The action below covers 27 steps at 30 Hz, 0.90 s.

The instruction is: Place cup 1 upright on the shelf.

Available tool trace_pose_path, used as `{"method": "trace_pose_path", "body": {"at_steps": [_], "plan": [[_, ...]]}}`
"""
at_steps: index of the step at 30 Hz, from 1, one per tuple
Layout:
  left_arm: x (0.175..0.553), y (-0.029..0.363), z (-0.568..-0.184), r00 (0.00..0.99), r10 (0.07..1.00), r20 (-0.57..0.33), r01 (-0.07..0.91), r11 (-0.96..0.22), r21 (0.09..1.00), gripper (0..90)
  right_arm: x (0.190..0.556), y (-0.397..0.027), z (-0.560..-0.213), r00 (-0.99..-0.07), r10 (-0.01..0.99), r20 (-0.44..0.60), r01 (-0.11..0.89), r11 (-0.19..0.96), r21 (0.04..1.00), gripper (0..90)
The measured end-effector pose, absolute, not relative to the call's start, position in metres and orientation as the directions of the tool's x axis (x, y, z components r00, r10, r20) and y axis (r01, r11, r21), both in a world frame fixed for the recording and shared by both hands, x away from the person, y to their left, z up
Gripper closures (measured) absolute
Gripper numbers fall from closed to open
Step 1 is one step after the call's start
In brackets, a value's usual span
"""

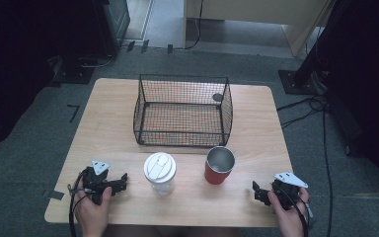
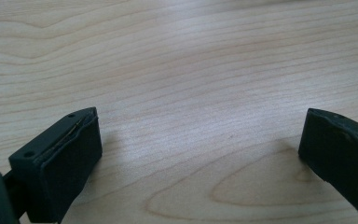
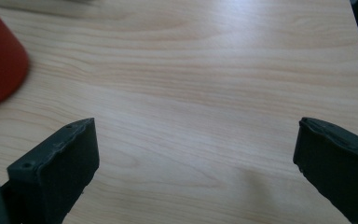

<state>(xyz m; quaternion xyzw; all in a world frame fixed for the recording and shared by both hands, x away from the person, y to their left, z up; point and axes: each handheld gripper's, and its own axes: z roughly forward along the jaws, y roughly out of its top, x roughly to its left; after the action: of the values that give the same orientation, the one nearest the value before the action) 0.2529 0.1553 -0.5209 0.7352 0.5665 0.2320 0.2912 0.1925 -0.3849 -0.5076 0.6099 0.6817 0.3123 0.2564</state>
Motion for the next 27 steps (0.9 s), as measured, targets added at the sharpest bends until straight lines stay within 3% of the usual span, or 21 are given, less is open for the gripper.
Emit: {"method": "trace_pose_path", "body": {"at_steps": [27], "plan": [[0.253, 0.155, -0.521, 0.248, 0.969, 0.011, 0.699, -0.187, 0.691, 0.0, 0.188, -0.327, -0.469, -0.335, 0.94, 0.064, 0.569, 0.148, 0.809, 0.2]]}}
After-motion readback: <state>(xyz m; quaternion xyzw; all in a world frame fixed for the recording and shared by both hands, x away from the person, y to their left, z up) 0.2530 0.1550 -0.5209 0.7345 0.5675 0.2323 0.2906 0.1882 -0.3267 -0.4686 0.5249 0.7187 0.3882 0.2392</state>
